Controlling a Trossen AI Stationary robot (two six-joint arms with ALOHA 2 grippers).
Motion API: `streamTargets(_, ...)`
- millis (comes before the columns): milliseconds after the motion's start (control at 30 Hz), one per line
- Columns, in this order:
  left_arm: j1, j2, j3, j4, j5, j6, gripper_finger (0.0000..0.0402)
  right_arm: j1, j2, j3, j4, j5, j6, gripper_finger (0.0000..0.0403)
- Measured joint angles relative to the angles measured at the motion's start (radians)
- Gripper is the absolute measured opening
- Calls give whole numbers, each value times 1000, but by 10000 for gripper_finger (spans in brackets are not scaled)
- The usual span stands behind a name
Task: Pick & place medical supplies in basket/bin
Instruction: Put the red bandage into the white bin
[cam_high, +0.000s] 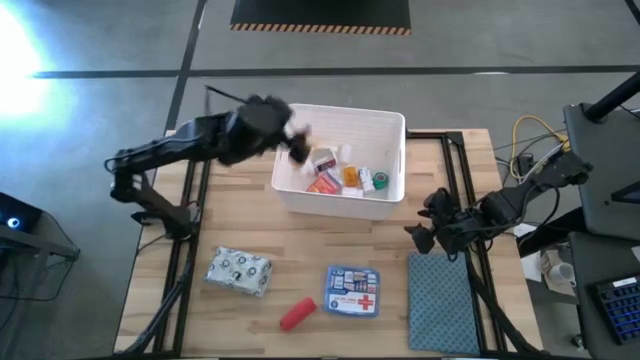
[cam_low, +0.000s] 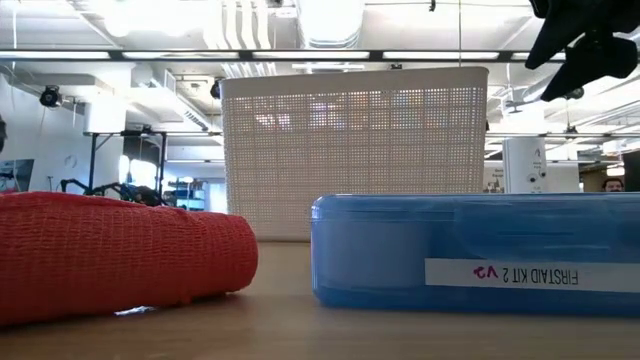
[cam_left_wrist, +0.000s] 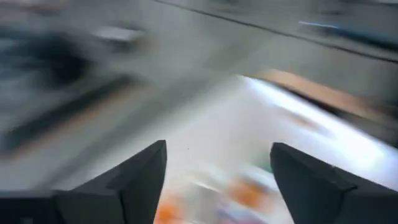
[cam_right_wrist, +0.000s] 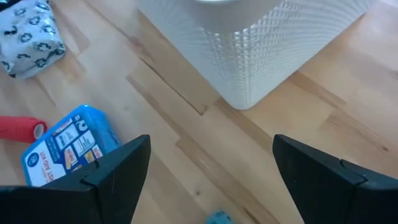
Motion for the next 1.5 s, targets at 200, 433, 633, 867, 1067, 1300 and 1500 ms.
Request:
streamTargets(200, -228, -49, -68, -160, 426, -231, 276, 0, 23, 0, 7, -26, -88, 328)
streamTargets(433, -541, -14, -391, -172, 406, -676, 276, -2, 59, 0, 7, -26, -170, 328)
streamTargets(633, -703, 26, -617, 137, 400, -890, 276, -2, 79, 0, 6, -29, -221, 328)
streamTargets(867, -766, 210, -609, 306, 401, -876, 276, -2, 79, 0, 2, -62, -244, 328)
streamTargets(1067, -768, 451, -380, 21, 408, -852, 276, -2, 79, 0, -2, -85, -249, 328)
streamTargets(1300, -768, 571, -219, -34, 407, -883, 276, -2, 79, -1, -40, -86, -253, 328)
streamTargets(1500, -770, 595, -284, 83, 414, -980, 276, -2, 78, -1, -50, -86, -278, 328)
